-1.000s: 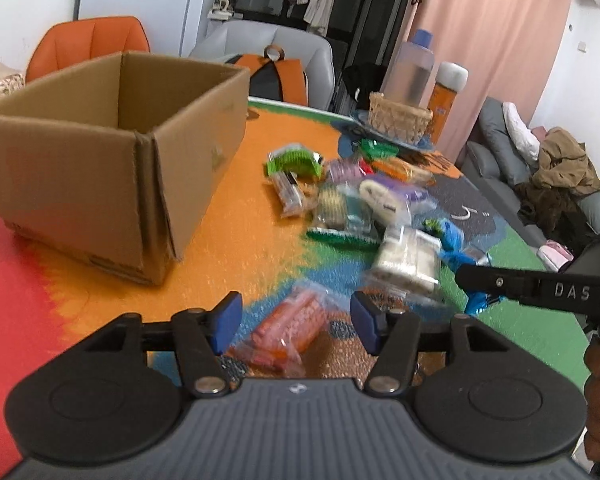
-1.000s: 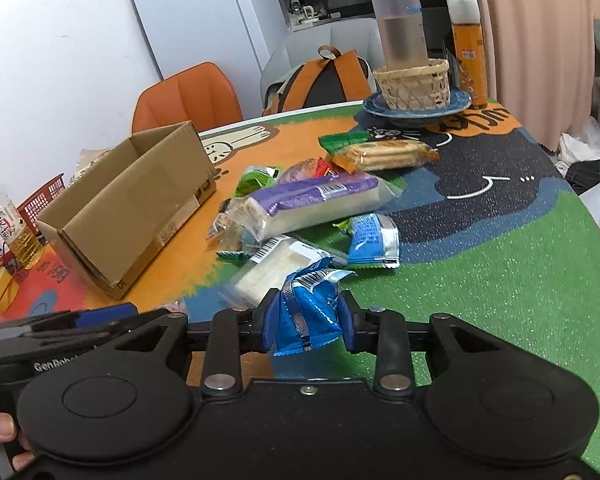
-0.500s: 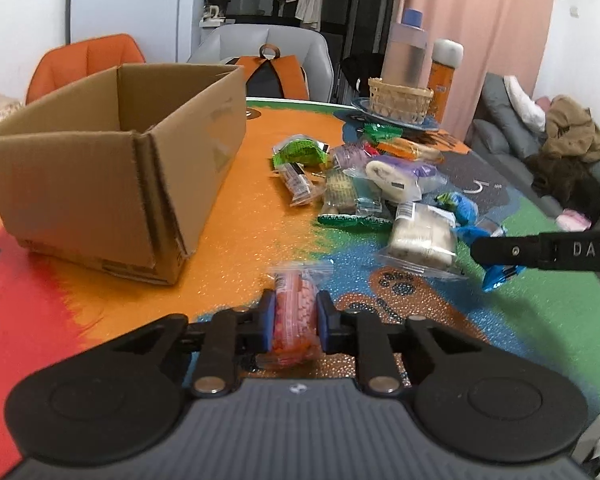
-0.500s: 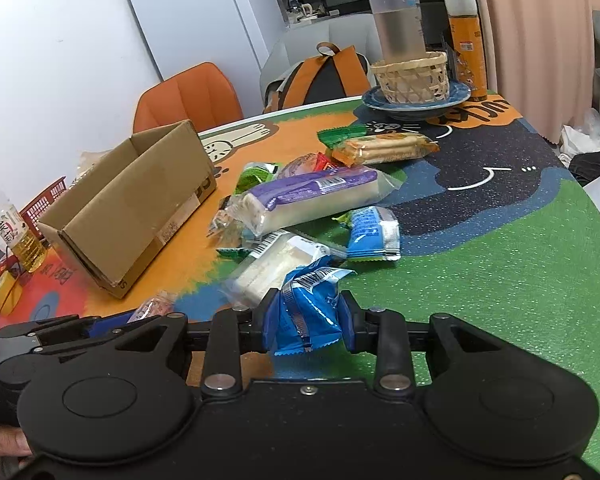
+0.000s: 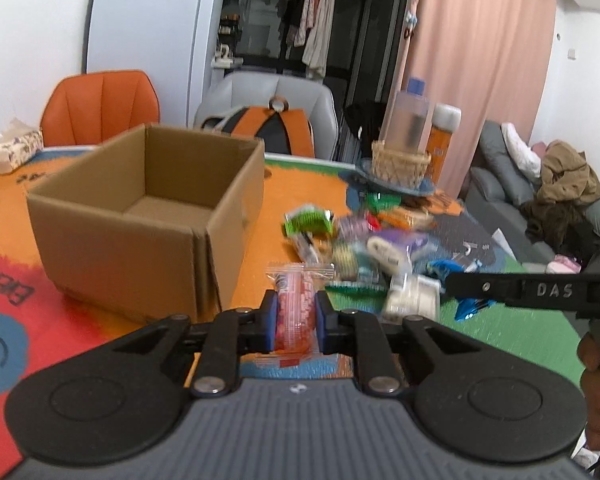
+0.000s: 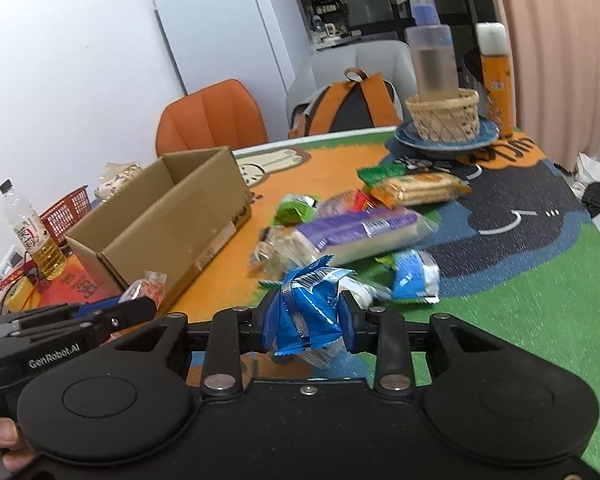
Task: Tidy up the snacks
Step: 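Carry both held packets over the open cardboard box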
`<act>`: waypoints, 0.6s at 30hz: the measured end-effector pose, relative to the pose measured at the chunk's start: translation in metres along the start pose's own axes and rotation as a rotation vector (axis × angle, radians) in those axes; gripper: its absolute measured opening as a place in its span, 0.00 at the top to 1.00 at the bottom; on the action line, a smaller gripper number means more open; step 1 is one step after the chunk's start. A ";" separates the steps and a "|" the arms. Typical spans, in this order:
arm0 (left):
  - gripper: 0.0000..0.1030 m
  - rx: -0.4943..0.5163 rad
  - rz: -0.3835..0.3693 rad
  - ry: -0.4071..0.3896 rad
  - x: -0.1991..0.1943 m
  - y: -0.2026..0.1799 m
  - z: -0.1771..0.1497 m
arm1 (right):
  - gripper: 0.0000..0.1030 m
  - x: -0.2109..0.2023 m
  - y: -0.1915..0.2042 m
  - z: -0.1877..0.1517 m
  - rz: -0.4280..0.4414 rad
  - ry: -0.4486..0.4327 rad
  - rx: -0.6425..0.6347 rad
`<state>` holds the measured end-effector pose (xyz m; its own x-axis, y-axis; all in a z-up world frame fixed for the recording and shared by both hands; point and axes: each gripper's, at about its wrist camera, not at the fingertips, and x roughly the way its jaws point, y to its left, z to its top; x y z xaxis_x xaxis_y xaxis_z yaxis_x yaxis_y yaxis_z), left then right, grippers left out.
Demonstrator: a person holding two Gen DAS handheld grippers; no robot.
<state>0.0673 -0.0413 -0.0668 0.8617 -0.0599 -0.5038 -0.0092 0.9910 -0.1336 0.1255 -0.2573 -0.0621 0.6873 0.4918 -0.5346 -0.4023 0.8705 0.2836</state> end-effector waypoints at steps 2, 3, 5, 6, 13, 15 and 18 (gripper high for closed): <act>0.83 -0.001 0.004 -0.018 -0.005 0.002 0.006 | 0.69 0.000 0.005 0.003 0.006 -0.004 -0.010; 0.83 -0.003 0.007 -0.026 -0.007 0.002 0.008 | 0.69 0.001 0.007 0.005 0.008 -0.006 -0.015; 0.83 -0.011 0.016 -0.045 -0.011 0.005 0.013 | 0.69 0.000 0.013 0.008 0.015 -0.012 -0.023; 0.83 -0.015 0.021 -0.054 -0.012 0.007 0.016 | 0.69 0.000 0.016 0.011 0.018 -0.017 -0.027; 0.83 -0.040 0.052 -0.105 -0.021 0.023 0.032 | 0.69 0.001 0.039 0.027 0.042 -0.051 -0.069; 0.83 -0.044 0.061 -0.119 -0.023 0.028 0.037 | 0.69 0.003 0.045 0.031 0.049 -0.058 -0.082; 0.83 -0.052 0.073 -0.136 -0.027 0.037 0.043 | 0.69 0.006 0.054 0.038 0.056 -0.070 -0.099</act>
<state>0.0658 0.0026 -0.0213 0.9184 0.0321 -0.3942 -0.0974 0.9844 -0.1467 0.1308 -0.2067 -0.0197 0.7011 0.5429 -0.4623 -0.4966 0.8370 0.2299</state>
